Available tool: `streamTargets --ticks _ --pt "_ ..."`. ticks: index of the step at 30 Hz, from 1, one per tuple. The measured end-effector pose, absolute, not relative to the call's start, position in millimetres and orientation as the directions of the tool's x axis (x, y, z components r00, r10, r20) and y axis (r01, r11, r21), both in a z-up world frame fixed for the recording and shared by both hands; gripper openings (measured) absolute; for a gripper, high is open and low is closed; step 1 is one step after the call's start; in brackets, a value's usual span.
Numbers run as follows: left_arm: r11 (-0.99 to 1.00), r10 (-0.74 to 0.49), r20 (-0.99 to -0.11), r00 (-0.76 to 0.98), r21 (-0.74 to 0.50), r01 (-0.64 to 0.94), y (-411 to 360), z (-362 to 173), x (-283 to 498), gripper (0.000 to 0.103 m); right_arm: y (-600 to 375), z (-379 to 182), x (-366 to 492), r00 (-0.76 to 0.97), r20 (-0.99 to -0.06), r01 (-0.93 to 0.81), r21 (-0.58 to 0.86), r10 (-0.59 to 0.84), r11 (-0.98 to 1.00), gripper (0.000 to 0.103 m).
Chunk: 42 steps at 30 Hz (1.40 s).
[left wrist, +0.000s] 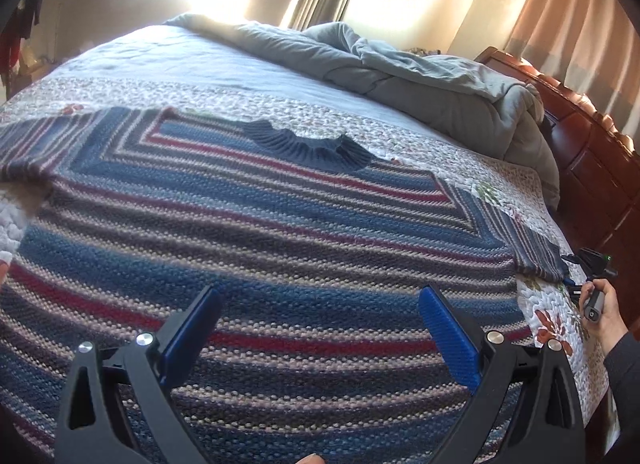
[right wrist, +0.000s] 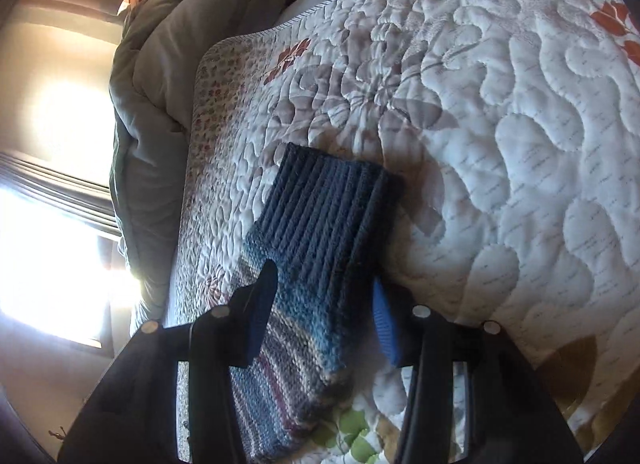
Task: Fold small clothes
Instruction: 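Grasp the sweater's sleeve cuff with the right gripper and lift it, then carry the held sleeve across the sweater body with the right gripper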
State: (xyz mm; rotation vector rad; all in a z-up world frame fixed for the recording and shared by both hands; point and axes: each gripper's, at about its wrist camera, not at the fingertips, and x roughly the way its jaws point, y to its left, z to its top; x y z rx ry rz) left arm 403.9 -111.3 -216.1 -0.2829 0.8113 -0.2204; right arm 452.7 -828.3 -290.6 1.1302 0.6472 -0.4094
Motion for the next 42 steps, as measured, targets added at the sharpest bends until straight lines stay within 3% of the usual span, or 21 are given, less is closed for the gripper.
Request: streamTargets --ticks 1,2,3,14,24,37,42 --pt "0.940 -0.301 -0.682 0.666 -0.329 0.088 -112 -217 404 0.099 -827 -289 454 0.741 -0.671 0.613 0.683 0.010 0.397 0.039" --pt "0.941 -0.301 -0.683 0.665 -0.325 0.091 -113 -218 403 0.099 -826 -288 456 0.734 -0.679 0.617 0.672 0.009 0.409 0.020" --pt "0.942 -0.300 -0.683 0.666 -0.320 0.097 -114 -217 403 0.099 -825 -287 455 0.733 -0.680 0.616 0.671 0.012 0.412 0.012" --pt "0.932 -0.316 -0.667 0.674 -0.351 0.090 -104 -213 401 0.099 -744 -196 485 0.752 -0.658 0.515 0.536 -0.052 0.669 0.011" --pt "0.907 -0.342 -0.622 0.704 -0.414 0.075 -79 -196 400 0.099 -630 -110 518 0.787 -0.616 0.355 0.430 -0.017 0.830 0.011" --pt "0.906 -0.323 -0.627 0.709 -0.420 0.041 -41 -189 403 0.099 -486 -56 549 0.788 -0.615 0.209 0.247 -0.013 0.946 0.011" --pt "0.930 -0.285 -0.652 0.703 -0.366 0.038 -30 -188 404 0.099 -424 -55 564 0.776 -0.630 0.154 0.159 -0.020 0.975 0.011"
